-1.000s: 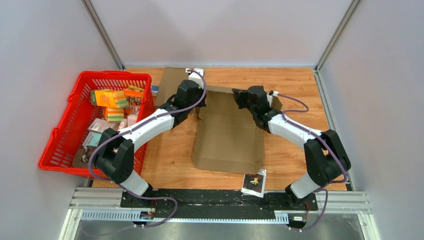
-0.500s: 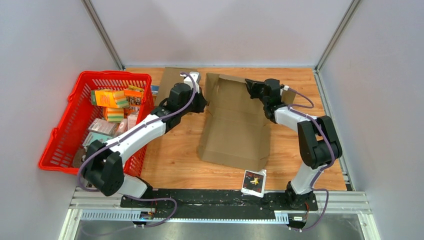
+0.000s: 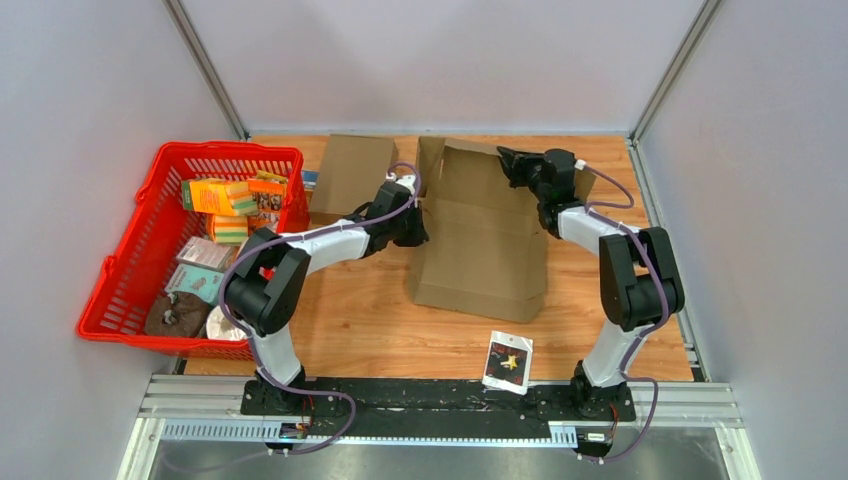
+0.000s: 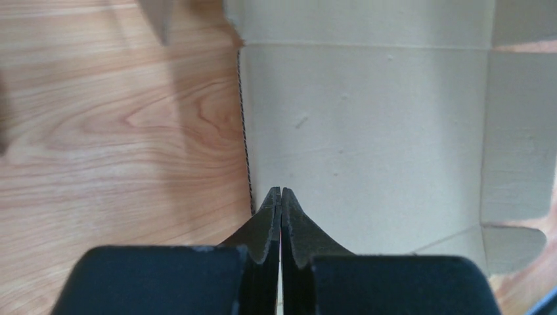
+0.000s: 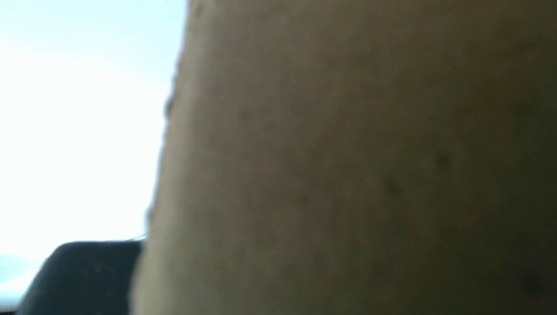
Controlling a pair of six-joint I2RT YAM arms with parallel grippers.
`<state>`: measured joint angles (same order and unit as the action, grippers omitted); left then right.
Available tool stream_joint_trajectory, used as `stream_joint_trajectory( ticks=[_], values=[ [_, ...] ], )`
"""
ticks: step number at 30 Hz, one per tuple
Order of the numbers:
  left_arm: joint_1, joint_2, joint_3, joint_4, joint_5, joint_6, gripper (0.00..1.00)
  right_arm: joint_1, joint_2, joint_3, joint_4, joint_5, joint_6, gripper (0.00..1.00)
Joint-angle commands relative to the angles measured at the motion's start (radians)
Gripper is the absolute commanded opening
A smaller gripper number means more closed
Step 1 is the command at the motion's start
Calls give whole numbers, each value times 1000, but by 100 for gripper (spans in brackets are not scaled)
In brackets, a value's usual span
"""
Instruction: Fold the paper box
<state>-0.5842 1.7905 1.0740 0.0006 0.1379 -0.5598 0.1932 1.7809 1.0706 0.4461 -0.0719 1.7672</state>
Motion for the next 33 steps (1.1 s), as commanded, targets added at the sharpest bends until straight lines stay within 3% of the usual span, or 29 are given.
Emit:
stream_joint_trajectory(
  ticks=[1, 8, 15, 19, 24, 29, 33],
  values=[
    [27, 9, 29, -71, -168, -60, 0, -17, 6, 14, 81, -80, -44, 9],
    [58, 102, 49, -180, -268, -124, 0, -37, 12, -15, 114, -235, -250, 9],
    [61, 103, 46, -133, -261, -115, 0, -23, -38, -156, 207, -207, -426, 3],
    [60, -17, -60, -4, -206, -69, 1, -20, -41, -233, 287, -175, -430, 1],
    [63, -176, -115, 110, -192, 49, 35, -17, -46, -228, 319, -186, -423, 1],
    [119, -215, 13, -29, -241, 115, 38, -18, -70, -236, 301, -170, -433, 1],
    [147, 13, 394, -351, -207, 159, 38, -18, -66, -242, 313, -164, -413, 1]
  ],
)
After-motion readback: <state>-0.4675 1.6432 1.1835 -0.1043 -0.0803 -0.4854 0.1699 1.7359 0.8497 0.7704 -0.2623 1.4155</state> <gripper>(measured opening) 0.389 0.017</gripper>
